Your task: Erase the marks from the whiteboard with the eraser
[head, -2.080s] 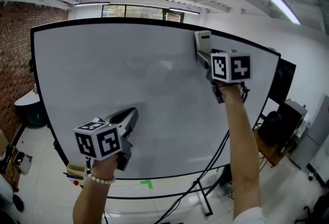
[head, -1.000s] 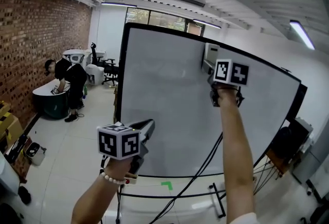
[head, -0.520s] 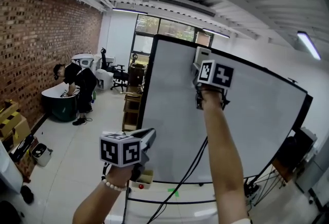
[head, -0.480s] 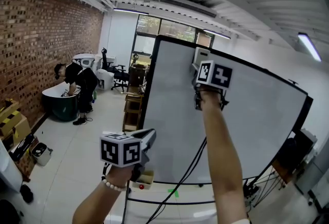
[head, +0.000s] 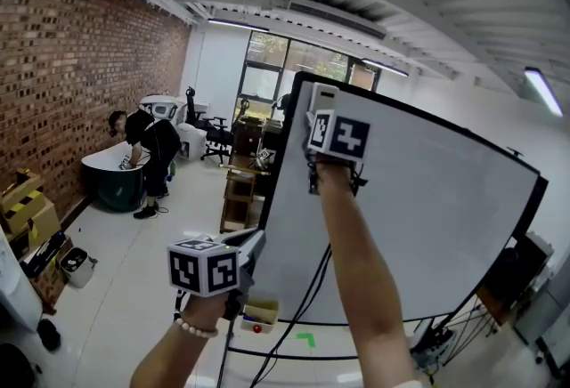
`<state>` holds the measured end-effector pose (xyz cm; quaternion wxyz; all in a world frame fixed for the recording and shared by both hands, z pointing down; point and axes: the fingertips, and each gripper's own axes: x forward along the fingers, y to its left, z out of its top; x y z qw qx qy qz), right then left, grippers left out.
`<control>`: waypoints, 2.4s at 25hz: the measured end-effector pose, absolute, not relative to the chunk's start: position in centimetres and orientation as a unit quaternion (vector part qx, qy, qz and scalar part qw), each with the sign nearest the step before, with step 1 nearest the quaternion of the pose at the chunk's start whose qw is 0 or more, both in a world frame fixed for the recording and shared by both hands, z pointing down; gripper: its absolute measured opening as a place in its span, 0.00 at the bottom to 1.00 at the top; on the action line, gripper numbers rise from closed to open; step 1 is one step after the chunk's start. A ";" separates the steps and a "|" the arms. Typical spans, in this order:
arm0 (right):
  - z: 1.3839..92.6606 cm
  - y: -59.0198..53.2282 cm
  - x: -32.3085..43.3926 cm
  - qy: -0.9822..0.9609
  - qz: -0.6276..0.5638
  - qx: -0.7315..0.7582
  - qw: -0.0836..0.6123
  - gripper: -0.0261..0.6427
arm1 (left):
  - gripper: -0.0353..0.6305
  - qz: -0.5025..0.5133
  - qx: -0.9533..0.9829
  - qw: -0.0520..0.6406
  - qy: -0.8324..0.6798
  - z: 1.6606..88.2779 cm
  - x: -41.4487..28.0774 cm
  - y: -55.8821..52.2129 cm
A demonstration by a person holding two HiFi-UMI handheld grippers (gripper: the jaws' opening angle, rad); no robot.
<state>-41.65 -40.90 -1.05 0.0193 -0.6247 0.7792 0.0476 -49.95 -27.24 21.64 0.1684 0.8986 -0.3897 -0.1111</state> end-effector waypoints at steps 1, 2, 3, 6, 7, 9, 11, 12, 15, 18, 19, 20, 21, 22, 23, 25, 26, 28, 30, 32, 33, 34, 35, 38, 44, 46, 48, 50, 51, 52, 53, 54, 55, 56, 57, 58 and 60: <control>-1.0 -40.9 -42.5 0.782 0.048 -0.621 0.020 0.41 | 0.05 -0.113 0.897 0.170 -0.391 21.7 -50.4 -27.2; -0.9 -40.9 -43.5 0.786 0.049 -0.616 0.019 0.41 | 0.05 -0.115 0.896 0.171 -0.393 21.8 -50.9 -27.2; -0.8 -40.9 -44.3 0.790 0.052 -0.611 0.017 0.41 | 0.05 -0.117 0.895 0.171 -0.396 21.8 -51.2 -27.1; -0.6 -40.8 -45.2 0.797 0.058 -0.600 0.014 0.41 | 0.05 -0.117 0.891 0.170 -0.405 21.6 -51.5 -26.8; -0.6 -40.8 -45.1 0.801 0.056 -0.596 0.016 0.41 | 0.05 -0.116 0.890 0.170 -0.408 21.6 -51.5 -26.8; -0.5 -40.5 -44.7 0.805 0.052 -0.591 0.024 0.41 | 0.05 -0.113 0.888 0.170 -0.413 21.6 -51.7 -26.8; -0.3 -40.1 -44.5 0.806 0.050 -0.588 0.033 0.41 | 0.05 -0.112 0.887 0.167 -0.416 21.6 -52.1 -26.8; -0.1 -39.8 -44.5 0.807 0.050 -0.587 0.037 0.41 | 0.05 -0.112 0.887 0.165 -0.417 21.5 -52.2 -26.8; 1.2 -39.1 -45.0 0.808 0.053 -0.585 0.033 0.41 | 0.05 -0.112 0.888 0.163 -0.415 21.5 -52.3 -26.6; 3.4 -38.8 -45.4 0.807 0.054 -0.587 0.021 0.41 | 0.05 -0.110 0.891 0.163 -0.409 21.8 -51.5 -26.4; 4.2 -39.0 -45.4 0.807 0.052 -0.588 0.016 0.41 | 0.05 -0.108 0.892 0.163 -0.408 21.9 -51.2 -26.4; 4.9 -39.2 -45.3 0.806 0.049 -0.590 0.012 0.41 | 0.05 -0.107 0.893 0.163 -0.406 22.0 -51.0 -26.3; 5.6 -39.5 -45.3 0.804 0.048 -0.593 0.007 0.41 | 0.05 -0.107 0.893 0.164 -0.405 22.2 -50.8 -26.3; 6.3 -39.8 -45.3 0.802 0.046 -0.595 0.003 0.41 | 0.05 -0.106 0.893 0.166 -0.404 22.4 -50.7 -26.2; 6.8 -40.1 -45.2 0.801 0.044 -0.596 0.000 0.41 | 0.05 -0.106 0.894 0.167 -0.403 22.6 -50.7 -26.2; 7.4 -40.5 -45.2 0.801 0.045 -0.596 -0.001 0.41 | 0.05 -0.109 0.894 0.168 -0.401 22.8 -50.6 -26.1; 7.5 -40.5 -45.2 0.801 0.048 -0.596 -0.003 0.41 | 0.05 -0.112 0.894 0.169 -0.401 22.9 -50.7 -26.2; 7.6 -40.4 -45.1 0.801 0.053 -0.596 -0.007 0.41 | 0.05 -0.114 0.893 0.173 -0.399 23.3 -50.7 -26.2; 7.7 -40.3 -44.6 0.802 0.051 -0.595 -0.005 0.41 | 0.05 -0.113 0.893 0.177 -0.397 23.6 -50.6 -26.3; 7.8 -40.3 -43.3 0.800 0.049 -0.597 -0.001 0.41 | 0.05 -0.113 0.894 0.178 -0.395 23.7 -50.1 -26.3; 7.8 -40.4 -42.4 0.800 0.049 -0.598 0.000 0.41 | 0.05 -0.114 0.894 0.179 -0.394 23.7 -49.6 -26.4; 7.9 -40.4 -41.4 0.799 0.049 -0.599 0.000 0.41 | 0.05 -0.114 0.895 0.180 -0.393 23.6 -49.0 -26.4; 7.9 -40.4 -40.4 0.799 0.049 -0.600 0.001 0.41 | 0.05 -0.114 0.895 0.180 -0.391 23.6 -48.3 -26.5; 7.8 -40.2 -37.7 0.795 0.049 -0.604 0.003 0.41 | 0.05 -0.111 0.899 0.178 -0.385 23.5 -46.3 -26.4; 7.8 -39.9 -32.4 0.794 0.045 -0.606 0.005 0.41 | 0.05 -0.117 0.909 0.165 -0.366 22.5 -41.4 -26.4; 7.9 -39.9 -30.3 0.797 0.043 -0.602 0.005 0.41 | 0.05 -0.117 0.911 0.161 -0.361 22.2 -39.1 -26.4; 7.9 -39.8 -28.0 0.798 0.043 -0.601 0.005 0.41 | 0.05 -0.116 0.914 0.156 -0.357 21.9 -36.5 -26.5; 7.8 -39.6 -25.7 0.799 0.044 -0.600 0.004 0.41 | 0.05 -0.116 0.915 0.156 -0.353 21.8 -34.1 -26.5; 7.9 -39.5 -24.6 0.799 0.045 -0.599 0.003 0.41 | 0.05 -0.117 0.915 0.158 -0.351 21.8 -32.9 -26.5; 7.9 -39.5 -23.6 0.800 0.045 -0.598 0.003 0.41 | 0.05 -0.117 0.916 0.160 -0.349 21.8 -31.8 -26.6; 7.9 -39.4 -22.4 0.801 0.046 -0.597 0.003 0.41 | 0.05 -0.116 0.916 0.161 -0.348 21.9 -30.7 -26.6; 7.9 -39.4 -21.2 0.801 0.046 -0.597 0.003 0.41 | 0.05 -0.114 0.917 0.160 -0.347 22.0 -29.4 -26.7; 7.9 -39.3 -19.9 0.801 0.046 -0.596 0.004 0.41 | 0.05 -0.112 0.917 0.160 -0.347 22.0 -28.1 -26.7; 7.8 -39.3 -18.5 0.801 0.046 -0.596 0.004 0.41 | 0.05 -0.110 0.918 0.159 -0.348 22.1 -26.8 -26.7; 7.8 -39.2 -17.1 0.801 0.045 -0.597 0.005 0.41 | 0.05 -0.109 0.917 0.158 -0.349 22.1 -25.4 -26.7; 7.8 -39.1 -15.7 0.801 0.045 -0.597 0.005 0.41 | 0.05 -0.108 0.917 0.158 -0.350 22.1 -24.0 -26.8; 7.9 -39.1 -13.1 0.801 0.045 -0.596 0.006 0.41 | 0.05 -0.107 0.917 0.158 -0.350 22.1 -21.3 -26.8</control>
